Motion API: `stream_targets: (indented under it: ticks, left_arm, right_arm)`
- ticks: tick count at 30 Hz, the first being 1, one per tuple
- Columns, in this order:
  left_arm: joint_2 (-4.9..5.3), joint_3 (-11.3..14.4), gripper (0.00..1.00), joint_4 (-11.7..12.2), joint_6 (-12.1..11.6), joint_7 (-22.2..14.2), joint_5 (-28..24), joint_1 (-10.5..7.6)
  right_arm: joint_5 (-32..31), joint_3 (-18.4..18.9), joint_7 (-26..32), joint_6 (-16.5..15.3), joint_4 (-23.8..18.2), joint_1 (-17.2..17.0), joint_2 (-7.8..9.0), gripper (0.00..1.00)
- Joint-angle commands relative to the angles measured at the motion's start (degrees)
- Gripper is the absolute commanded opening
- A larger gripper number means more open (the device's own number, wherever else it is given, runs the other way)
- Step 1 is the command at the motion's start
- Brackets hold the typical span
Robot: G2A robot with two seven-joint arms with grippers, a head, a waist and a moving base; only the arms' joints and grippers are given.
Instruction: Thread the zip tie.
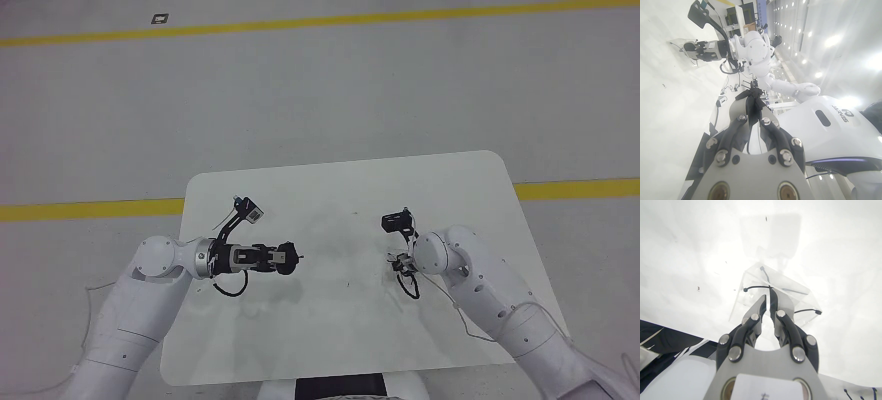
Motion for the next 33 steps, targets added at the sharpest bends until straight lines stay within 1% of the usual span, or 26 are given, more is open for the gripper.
stream_targets:
  ticks: [1,6,10,11,12,13,15,21,26,31,33]
  left_arm:
    - [0.0,0.0,0.0,0.0,0.0,0.0,0.0,0.0]
    - [0.0,0.0,0.0,0.0,0.0,0.0,0.0,0.0]
    - [0.0,0.0,0.0,0.0,0.0,0.0,0.0,0.0]
    - [0.0,0.0,0.0,0.0,0.0,0.0,0.0,0.0]
    - [0.0,0.0,0.0,0.0,0.0,0.0,0.0,0.0]
    - [0.0,0.0,0.0,0.0,0.0,0.0,0.0,0.0]
    - [0.0,0.0,0.0,0.0,0.0,0.0,0.0,0.0]
    - [0.0,0.0,0.0,0.0,0.0,0.0,0.0,0.0]
    - [0.0,0.0,0.0,0.0,0.0,0.0,0.0,0.0]
    - [0.0,0.0,0.0,0.0,0.0,0.0,0.0,0.0]
    - [0.0,0.0,0.0,0.0,0.0,0.0,0.0,0.0]
  right_arm:
    - [-0.2,0.2,0.1,0.1,-0.6,-0.3,0.04,0.0]
    - [-1.2,0.9,0.7,0.4,-3.0,-1.3,0.27,0.0]
    - [-1.6,1.2,0.9,0.2,-3.6,-1.9,0.34,0.0]
    - [-1.6,1.2,0.9,0.2,-3.3,-1.9,0.32,0.04]
    - [-1.7,1.1,0.9,0.2,-3.1,-1.8,0.28,0.17]
    - [-1.6,1.0,0.8,0.2,-2.9,-1.8,0.21,0.23]
    - [-1.5,0.9,0.7,0.1,-2.5,-1.7,0.12,0.26]
    - [-1.1,0.6,0.4,0.0,-1.7,-1.4,-0.12,0.24]
    - [-1.1,0.5,0.3,-0.1,-1.3,-1.4,-0.27,0.2]
    - [-1.3,0.0,0.1,-0.1,-0.5,-1.1,-0.51,0.2]
    - [-1.4,-0.3,0.0,0.0,-0.2,-0.9,-0.63,0.18]
